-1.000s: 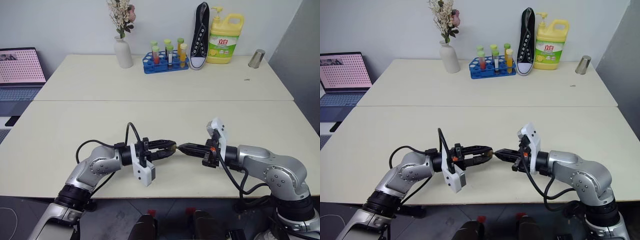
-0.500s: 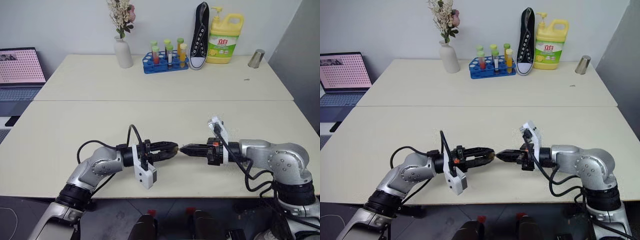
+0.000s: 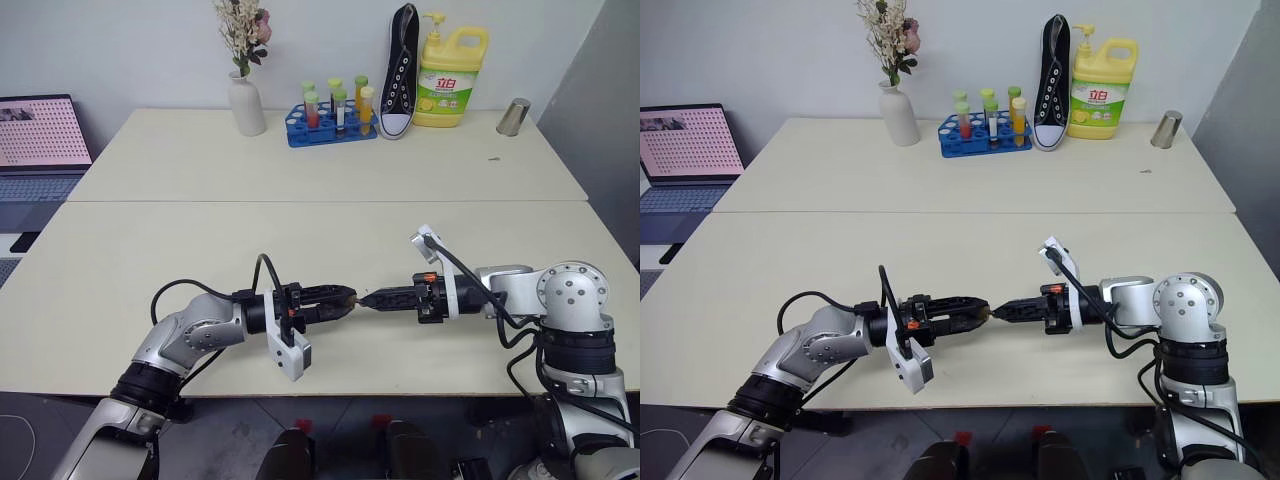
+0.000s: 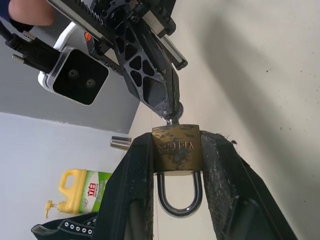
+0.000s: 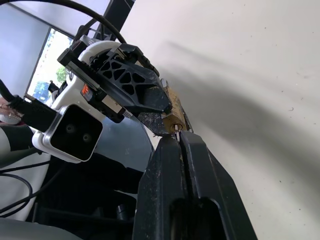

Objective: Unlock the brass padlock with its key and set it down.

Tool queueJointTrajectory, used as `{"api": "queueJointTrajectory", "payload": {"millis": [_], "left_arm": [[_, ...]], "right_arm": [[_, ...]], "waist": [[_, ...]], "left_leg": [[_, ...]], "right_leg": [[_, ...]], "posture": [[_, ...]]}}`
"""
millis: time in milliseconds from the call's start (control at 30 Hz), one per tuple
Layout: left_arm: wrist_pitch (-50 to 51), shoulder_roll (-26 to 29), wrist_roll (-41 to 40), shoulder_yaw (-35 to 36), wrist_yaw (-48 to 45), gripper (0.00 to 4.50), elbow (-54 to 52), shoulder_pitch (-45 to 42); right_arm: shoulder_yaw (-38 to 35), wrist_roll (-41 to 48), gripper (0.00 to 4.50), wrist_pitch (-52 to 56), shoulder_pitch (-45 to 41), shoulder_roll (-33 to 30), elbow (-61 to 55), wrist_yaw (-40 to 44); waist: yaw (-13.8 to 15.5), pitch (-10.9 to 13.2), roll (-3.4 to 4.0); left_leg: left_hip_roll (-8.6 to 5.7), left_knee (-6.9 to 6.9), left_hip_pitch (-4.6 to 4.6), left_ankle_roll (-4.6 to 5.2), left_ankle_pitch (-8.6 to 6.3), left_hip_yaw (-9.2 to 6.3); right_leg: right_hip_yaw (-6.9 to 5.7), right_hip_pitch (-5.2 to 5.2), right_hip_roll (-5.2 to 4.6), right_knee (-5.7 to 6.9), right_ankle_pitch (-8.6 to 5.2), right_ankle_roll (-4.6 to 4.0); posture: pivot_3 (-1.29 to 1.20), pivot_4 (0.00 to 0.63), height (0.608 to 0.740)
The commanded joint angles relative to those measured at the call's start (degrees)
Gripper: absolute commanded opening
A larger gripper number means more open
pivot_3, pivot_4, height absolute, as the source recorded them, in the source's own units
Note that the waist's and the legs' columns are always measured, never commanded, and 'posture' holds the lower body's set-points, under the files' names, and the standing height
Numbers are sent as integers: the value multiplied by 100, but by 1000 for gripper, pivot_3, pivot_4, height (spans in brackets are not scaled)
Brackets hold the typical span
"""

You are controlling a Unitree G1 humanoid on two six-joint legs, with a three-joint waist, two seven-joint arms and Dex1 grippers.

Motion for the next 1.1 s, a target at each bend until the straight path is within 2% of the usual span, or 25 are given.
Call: {"api": "queueJointTrajectory", "payload": {"millis": [33, 700, 1100], "left_arm": [[37, 53, 127, -23, 110, 963, 30, -92], [45, 121, 216, -151, 264, 963, -9, -111], [68, 110, 298, -132, 342, 963, -35, -107]], "right_arm": [[-68, 760, 0, 66, -172, 49, 97, -191], [135, 1914, 0, 39, -161, 1, 463, -1188], [639, 3011, 0, -451, -103, -319, 697, -1802]], "waist": [[-1, 0, 0], [-3, 0, 0], [-4, 0, 1]], "left_leg": [[0, 0, 0, 0, 0, 0], [0, 0, -2, 1, 0, 1], [1, 0, -3, 1, 0, 1]], "right_leg": [[0, 0, 0, 0, 0, 0], [0, 0, 0, 2, 0, 0], [1, -1, 0, 2, 0, 0]], "posture": [[0, 150, 740], [0, 150, 740], [0, 150, 740]]}}
